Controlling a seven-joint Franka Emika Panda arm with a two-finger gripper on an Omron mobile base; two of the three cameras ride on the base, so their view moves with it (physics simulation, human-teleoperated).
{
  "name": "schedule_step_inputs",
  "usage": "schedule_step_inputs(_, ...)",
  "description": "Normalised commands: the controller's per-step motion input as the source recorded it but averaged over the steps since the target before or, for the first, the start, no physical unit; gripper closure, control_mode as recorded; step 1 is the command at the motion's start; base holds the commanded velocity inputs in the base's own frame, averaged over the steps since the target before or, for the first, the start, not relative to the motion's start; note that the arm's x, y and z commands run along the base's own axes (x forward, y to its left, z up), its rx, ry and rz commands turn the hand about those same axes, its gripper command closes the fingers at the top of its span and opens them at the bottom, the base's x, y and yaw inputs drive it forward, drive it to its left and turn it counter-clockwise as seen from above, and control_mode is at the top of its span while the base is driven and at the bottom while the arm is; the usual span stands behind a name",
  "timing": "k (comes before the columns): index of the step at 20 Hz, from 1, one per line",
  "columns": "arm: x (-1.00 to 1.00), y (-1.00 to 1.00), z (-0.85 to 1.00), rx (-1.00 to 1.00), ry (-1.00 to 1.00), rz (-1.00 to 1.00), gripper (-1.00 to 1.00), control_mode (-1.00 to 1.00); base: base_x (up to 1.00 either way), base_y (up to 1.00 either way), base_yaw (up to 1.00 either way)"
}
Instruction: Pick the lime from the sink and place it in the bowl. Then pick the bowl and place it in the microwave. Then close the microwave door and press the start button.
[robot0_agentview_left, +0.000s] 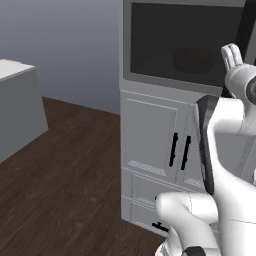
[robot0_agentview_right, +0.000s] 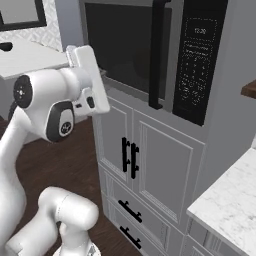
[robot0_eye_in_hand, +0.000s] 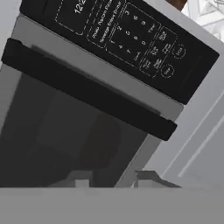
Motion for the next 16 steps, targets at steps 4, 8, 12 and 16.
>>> schedule_step_inputs(4,-0.92,0.00,0.02,-0.55,0.24,-0.01,1.00,-1.00,0.00,0.00,0.00)
schedule_step_inputs(8,-0.85,0.00,0.00,-0.58,0.20,-0.02,1.00,-1.00,0.00,0.00,0.00)
schedule_step_inputs(12,-0.80,0.03,0.00,-0.53,0.14,-0.04,1.00,-1.00,0.00,0.00,0.00)
schedule_step_inputs(16,-0.66,0.00,0.00,-0.35,0.06,-0.05,1.00,-1.00,0.00,0.00,0.00)
